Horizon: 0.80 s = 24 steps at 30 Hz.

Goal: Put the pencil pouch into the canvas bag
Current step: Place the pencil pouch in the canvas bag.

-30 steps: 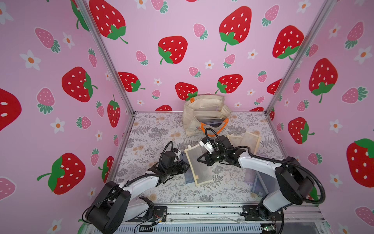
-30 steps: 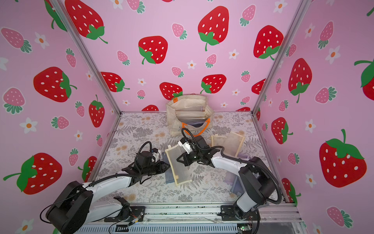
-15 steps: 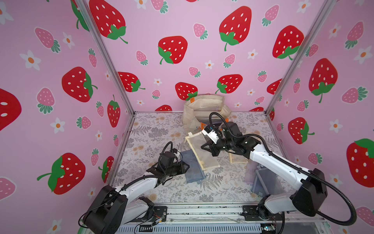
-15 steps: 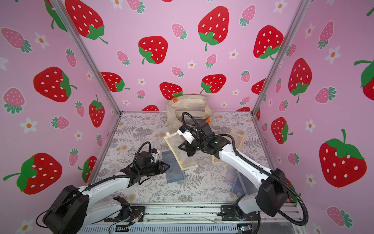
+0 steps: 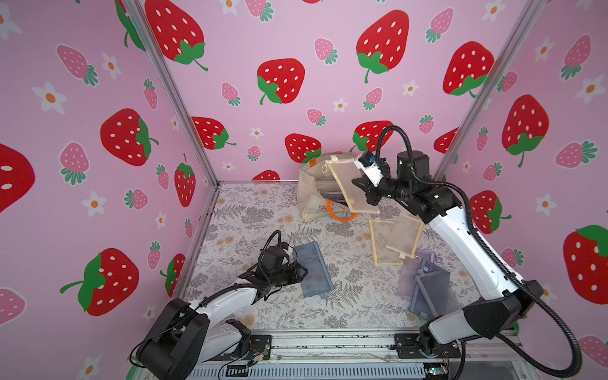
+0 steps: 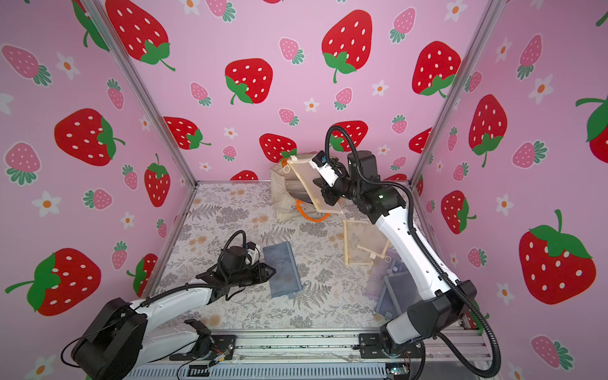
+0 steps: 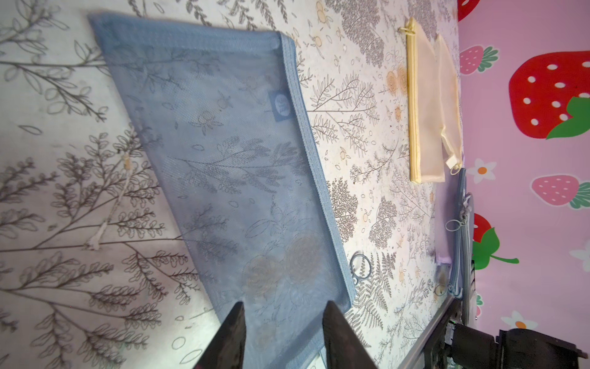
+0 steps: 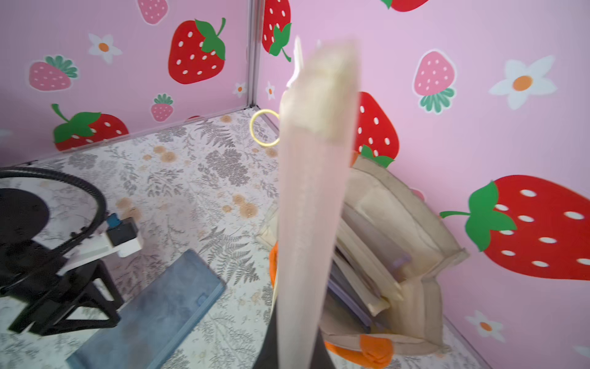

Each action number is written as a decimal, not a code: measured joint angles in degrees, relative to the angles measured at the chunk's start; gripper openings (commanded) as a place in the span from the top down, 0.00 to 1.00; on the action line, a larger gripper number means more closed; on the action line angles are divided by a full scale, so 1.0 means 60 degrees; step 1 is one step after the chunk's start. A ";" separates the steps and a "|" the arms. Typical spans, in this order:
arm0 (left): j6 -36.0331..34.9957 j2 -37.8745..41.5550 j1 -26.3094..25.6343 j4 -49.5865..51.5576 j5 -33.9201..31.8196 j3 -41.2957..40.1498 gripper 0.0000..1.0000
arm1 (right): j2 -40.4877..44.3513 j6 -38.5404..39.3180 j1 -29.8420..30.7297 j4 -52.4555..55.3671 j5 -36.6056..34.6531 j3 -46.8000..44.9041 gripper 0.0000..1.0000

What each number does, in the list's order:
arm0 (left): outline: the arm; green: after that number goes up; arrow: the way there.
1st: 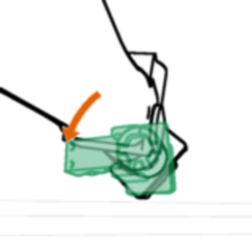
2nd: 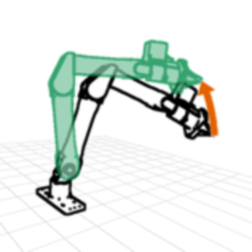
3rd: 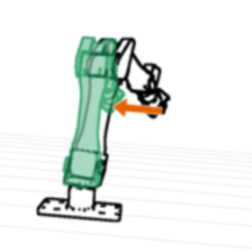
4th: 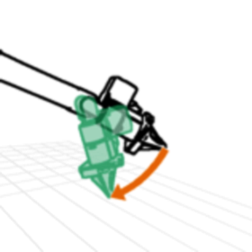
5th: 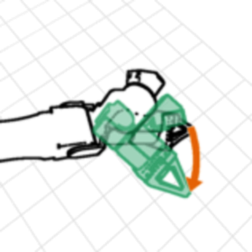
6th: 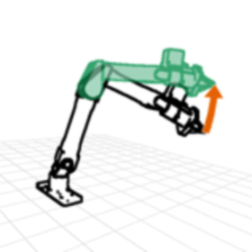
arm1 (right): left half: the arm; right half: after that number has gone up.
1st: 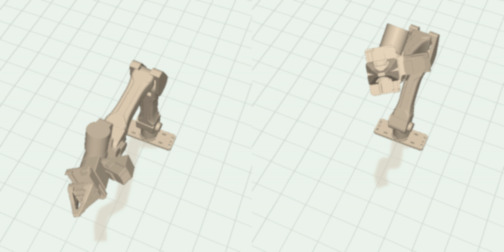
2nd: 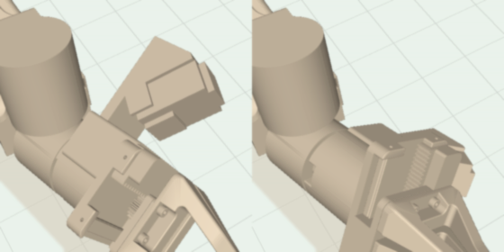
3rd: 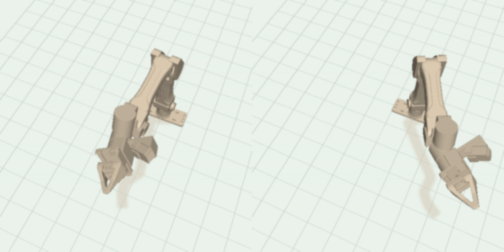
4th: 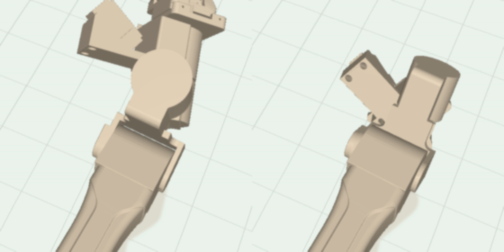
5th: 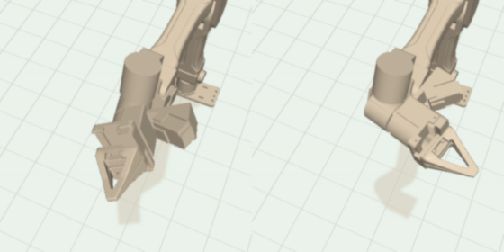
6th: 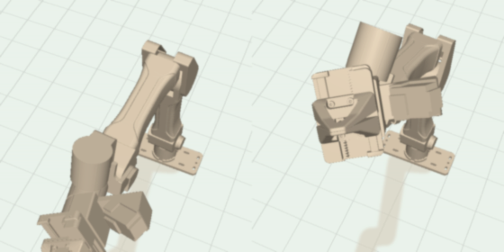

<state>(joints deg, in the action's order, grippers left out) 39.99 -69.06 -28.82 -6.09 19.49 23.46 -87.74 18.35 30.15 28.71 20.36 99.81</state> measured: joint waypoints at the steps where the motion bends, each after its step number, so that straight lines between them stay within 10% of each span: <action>1: -0.0015 0.0000 0.0004 0.0029 0.0004 0.0033 0.58 | -0.0237 0.0197 -0.0106 -0.0040 -0.0058 0.0244 1.00; 24: -0.0375 -0.1643 0.0069 -0.0448 0.0317 0.0991 0.58 | -0.6601 0.5082 -0.0423 0.1064 -0.1315 0.6171 1.00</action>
<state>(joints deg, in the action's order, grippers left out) 37.74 -78.91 -28.40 -8.78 21.39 29.41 -127.35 48.84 27.62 35.09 12.47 136.84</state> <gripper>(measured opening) 0.422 0.049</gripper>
